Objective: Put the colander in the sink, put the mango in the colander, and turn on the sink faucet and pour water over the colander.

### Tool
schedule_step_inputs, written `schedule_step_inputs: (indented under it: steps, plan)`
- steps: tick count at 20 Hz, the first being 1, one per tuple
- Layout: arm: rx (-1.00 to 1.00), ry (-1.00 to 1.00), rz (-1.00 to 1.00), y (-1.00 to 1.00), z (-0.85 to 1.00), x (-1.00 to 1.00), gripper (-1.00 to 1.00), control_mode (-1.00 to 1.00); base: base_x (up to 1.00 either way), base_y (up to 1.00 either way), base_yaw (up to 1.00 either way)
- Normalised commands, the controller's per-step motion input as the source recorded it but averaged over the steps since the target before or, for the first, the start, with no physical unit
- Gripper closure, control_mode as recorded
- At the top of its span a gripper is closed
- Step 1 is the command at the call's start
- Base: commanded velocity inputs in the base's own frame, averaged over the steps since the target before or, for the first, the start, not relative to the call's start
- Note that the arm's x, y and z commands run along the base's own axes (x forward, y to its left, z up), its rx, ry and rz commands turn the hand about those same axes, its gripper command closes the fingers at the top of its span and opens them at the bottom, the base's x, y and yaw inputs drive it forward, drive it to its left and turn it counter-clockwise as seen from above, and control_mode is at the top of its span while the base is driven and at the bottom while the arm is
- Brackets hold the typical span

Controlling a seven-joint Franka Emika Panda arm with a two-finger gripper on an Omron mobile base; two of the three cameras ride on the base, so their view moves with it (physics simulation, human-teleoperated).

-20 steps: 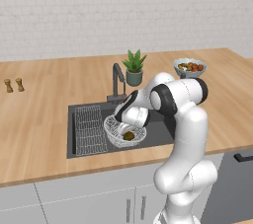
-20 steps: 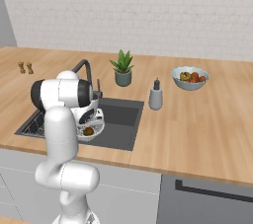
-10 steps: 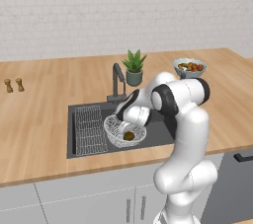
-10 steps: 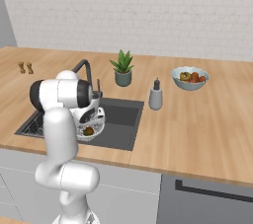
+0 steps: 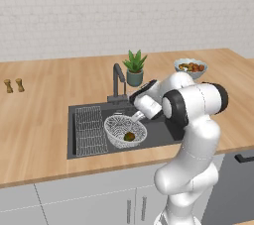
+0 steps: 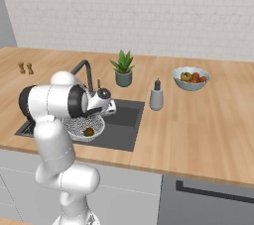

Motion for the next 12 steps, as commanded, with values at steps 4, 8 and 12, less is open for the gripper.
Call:
schedule_step_inputs:
  steps: [4, 8, 12]
  plan:
    - [0.07, -0.38, -0.08, -0.26, 0.5, -0.1, -1.0, -1.0, 0.0, 0.0, 0.0]
    - [0.08, -0.44, -0.04, -0.06, 0.41, -0.03, -1.0, -1.0, 0.0, 0.0, 0.0]
    - [0.13, -0.38, -0.03, 0.0, 0.41, 0.0, -1.0, -1.0, 0.0, 0.0, 0.0]
